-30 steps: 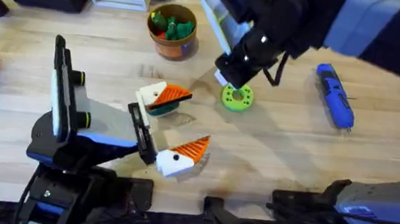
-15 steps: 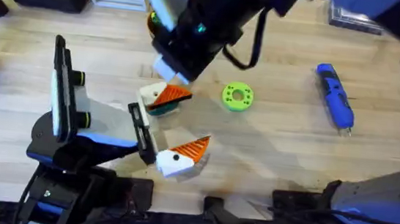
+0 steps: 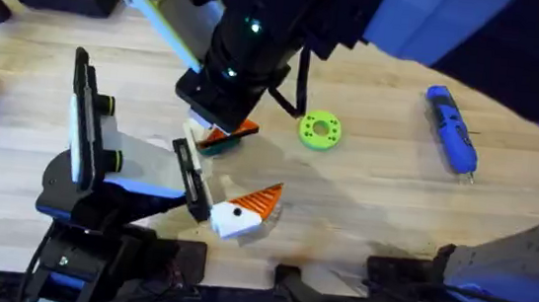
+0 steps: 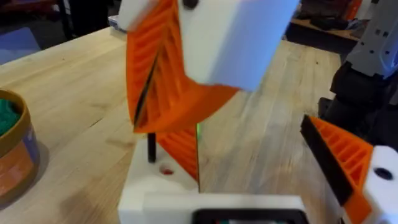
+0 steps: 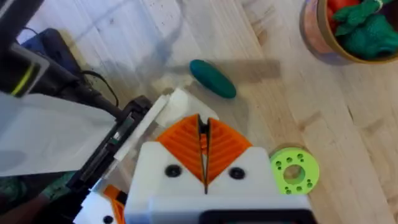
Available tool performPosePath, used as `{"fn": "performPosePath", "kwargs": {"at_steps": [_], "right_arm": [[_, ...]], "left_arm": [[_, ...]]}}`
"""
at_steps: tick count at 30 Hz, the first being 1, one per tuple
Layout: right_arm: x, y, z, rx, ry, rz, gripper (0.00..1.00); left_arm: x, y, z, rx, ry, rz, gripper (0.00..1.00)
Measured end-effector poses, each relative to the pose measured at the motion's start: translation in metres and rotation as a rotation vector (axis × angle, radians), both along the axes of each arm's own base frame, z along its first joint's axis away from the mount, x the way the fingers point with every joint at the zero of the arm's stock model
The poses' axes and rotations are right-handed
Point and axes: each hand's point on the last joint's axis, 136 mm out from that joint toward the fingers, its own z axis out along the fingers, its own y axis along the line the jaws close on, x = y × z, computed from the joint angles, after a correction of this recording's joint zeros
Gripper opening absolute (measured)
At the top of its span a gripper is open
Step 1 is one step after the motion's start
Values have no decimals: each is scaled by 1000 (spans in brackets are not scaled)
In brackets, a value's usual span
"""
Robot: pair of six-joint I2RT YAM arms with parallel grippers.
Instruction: Pick up the gripper from the table and insert it into the empty holder that is missing its gripper. Then pick up a screw, insert it into the mounting hole, and use the screwdriver to tighten it. Finally, clean up the table by picking up the vegetable and placing it into the bucket.
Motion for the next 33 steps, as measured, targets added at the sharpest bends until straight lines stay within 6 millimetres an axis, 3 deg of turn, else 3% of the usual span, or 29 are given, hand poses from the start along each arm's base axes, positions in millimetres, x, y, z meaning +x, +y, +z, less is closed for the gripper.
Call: {"fn": "performPosePath", "kwargs": {"at_steps": [25,33], "right_arm": [[-6,3,13,12,13,16,7],[-7,2,-6,-43,47,16,7]], "left_arm": [[0,0,0,2,-4,-1,985],[0,0,0,-1,5,-2,985]]}}
